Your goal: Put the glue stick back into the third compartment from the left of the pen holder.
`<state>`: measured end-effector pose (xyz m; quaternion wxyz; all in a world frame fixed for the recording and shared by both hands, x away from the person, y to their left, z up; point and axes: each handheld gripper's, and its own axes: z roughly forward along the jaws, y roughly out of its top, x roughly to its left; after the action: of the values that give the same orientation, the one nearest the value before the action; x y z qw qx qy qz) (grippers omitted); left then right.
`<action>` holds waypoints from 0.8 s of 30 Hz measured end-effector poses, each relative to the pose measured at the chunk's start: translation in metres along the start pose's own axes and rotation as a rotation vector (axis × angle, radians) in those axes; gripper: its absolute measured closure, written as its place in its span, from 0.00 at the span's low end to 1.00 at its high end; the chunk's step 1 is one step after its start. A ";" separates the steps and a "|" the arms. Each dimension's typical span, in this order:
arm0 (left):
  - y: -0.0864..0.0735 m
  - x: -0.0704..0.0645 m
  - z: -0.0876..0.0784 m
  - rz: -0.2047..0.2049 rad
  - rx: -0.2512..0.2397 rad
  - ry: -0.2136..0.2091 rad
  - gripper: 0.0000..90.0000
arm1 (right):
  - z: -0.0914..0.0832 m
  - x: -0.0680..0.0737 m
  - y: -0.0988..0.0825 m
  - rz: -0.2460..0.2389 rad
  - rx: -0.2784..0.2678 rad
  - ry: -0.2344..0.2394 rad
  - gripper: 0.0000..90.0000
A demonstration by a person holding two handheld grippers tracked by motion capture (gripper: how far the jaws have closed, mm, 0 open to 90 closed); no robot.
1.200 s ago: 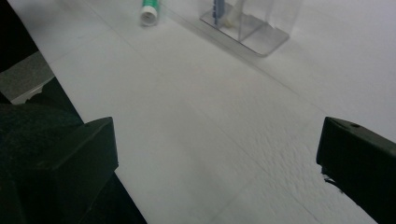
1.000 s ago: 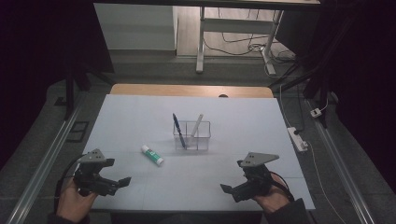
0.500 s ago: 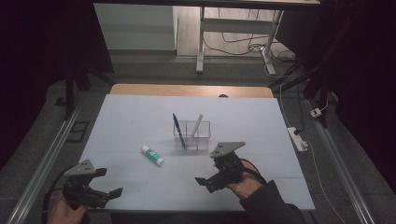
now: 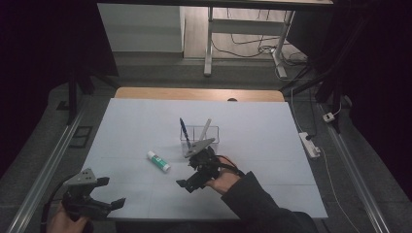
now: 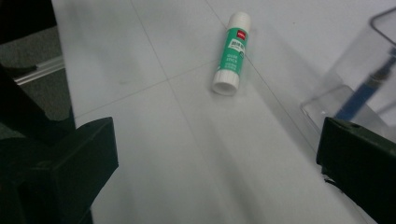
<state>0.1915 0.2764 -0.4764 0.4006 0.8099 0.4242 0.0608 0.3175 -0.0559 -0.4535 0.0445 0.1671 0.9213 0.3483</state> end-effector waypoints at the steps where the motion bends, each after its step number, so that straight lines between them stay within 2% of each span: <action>1: 0.000 0.000 0.000 0.001 0.000 -0.002 0.00 | 0.006 0.000 0.003 -0.003 0.006 -0.001 0.00; 5: 0.000 0.000 0.000 -0.001 -0.002 -0.006 0.00 | 0.027 -0.003 0.014 -0.004 0.032 0.003 0.00; 11: 0.000 0.001 -0.001 0.000 -0.002 -0.010 0.00 | 0.054 -0.008 0.028 0.021 0.068 0.013 0.00; 15: 0.000 0.000 0.000 0.002 0.001 -0.010 0.00 | 0.071 -0.011 0.037 0.031 0.084 0.001 0.00; 19: 0.000 0.000 0.000 0.005 0.004 -0.010 0.00 | 0.085 -0.011 0.046 0.025 0.106 -0.010 0.00; 24: 0.000 -0.001 0.001 0.016 0.014 -0.009 0.00 | 0.098 -0.006 0.057 0.003 0.102 -0.024 0.04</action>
<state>0.1915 0.2754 -0.4767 0.3965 0.8162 0.4163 0.0572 0.3587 0.0433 -0.4903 0.0464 0.1748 0.9370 0.2989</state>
